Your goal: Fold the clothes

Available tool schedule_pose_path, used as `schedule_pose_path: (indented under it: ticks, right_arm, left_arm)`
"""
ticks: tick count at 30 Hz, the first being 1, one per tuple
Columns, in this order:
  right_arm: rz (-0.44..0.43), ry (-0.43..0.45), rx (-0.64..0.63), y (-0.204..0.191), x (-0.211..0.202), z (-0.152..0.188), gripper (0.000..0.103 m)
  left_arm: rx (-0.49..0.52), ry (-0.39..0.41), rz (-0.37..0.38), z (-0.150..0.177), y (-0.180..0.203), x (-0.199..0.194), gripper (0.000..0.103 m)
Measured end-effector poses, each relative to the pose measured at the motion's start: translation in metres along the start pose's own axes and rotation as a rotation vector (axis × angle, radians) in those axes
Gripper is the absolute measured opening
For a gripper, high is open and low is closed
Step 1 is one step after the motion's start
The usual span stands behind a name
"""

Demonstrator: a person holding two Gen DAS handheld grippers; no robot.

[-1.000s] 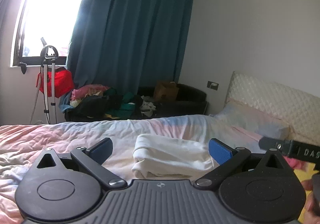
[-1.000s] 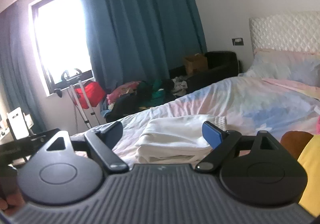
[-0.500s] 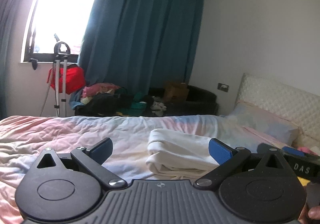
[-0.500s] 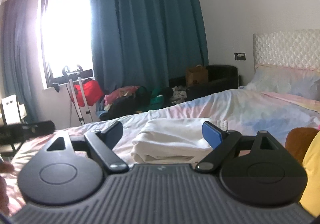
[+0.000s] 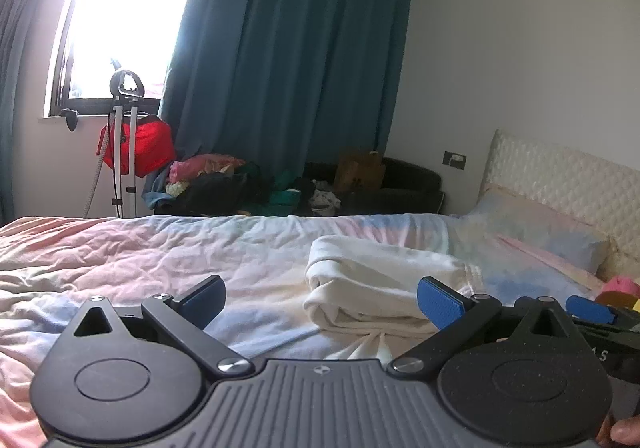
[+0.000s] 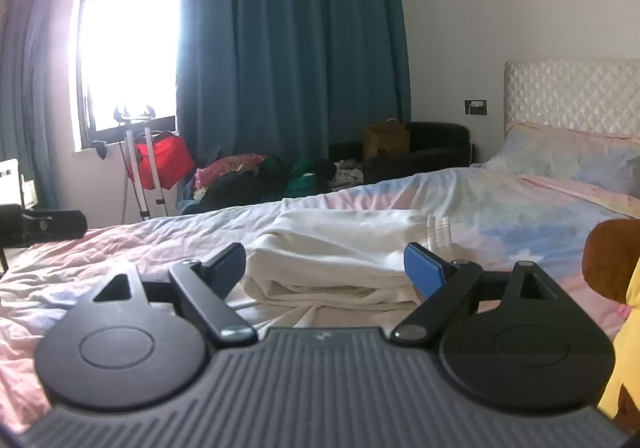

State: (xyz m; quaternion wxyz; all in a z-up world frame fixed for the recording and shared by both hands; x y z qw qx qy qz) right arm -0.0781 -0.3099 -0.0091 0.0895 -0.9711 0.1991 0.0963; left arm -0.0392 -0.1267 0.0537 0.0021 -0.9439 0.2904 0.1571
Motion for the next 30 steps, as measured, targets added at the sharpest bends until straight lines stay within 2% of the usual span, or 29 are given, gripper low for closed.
schedule_pose_path:
  ticks: [9,30]
  right_arm:
    - [0.031,0.027,-0.036,-0.010,0.002,0.010,0.088]
    - [0.057,-0.030,-0.015,-0.004,0.007,0.010,0.088]
  left_arm:
    - [0.017,-0.009,-0.023,0.006,0.002,0.008,0.103]
    - [0.023,-0.007,-0.073,0.012,-0.008,0.003,0.103]
Point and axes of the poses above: each gripper's, at about its wrist camera, not at the fingertips, and x roughly the way its jaws point, y to its right, z to its underside, the point moved 3 cm from there along x, roughly the way its jaws point, and after that the axes turned 2 degrees about x, right-handed, at the moved point
